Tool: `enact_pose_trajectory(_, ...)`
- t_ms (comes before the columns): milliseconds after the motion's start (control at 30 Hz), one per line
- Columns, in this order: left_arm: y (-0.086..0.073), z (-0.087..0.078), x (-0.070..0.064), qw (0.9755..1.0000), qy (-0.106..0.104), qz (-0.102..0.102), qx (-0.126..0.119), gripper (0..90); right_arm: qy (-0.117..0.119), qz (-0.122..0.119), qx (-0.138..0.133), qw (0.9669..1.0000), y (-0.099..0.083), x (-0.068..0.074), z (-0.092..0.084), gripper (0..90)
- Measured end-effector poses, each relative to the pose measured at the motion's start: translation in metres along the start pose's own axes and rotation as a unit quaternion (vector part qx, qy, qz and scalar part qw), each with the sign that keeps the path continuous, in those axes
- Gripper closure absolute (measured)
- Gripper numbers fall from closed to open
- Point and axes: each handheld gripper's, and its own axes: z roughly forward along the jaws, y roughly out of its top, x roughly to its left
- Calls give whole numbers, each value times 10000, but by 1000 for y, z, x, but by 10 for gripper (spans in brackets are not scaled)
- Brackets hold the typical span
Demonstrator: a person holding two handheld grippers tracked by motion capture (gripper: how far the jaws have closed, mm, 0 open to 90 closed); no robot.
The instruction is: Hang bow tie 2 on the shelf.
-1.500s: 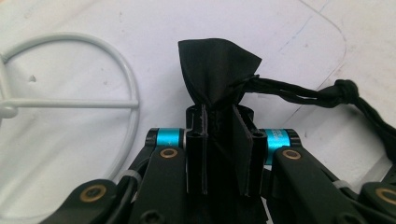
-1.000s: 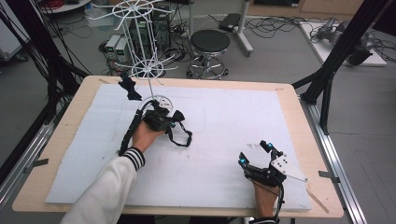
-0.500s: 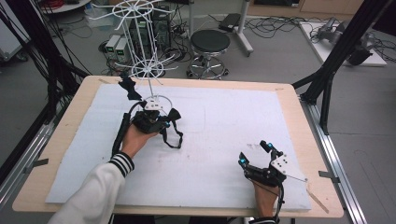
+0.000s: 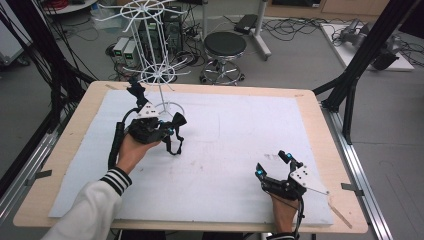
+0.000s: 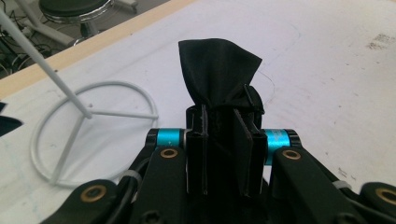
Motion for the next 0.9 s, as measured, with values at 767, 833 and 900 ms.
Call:
enact_pose_trajectory(767,10,-71,11,9972,144,-6,-733,763,-2,4,16,10000,0,0,0,90)
enact_pose_trajectory(833,11,-74,12,9968,157,-12,-782,763,-6,5,17,10000,0,0,0,90)
enact_pose_trajectory(900,13,-79,13,9963,179,-1,-840,763,-6,0,21,10000,0,0,0,90)
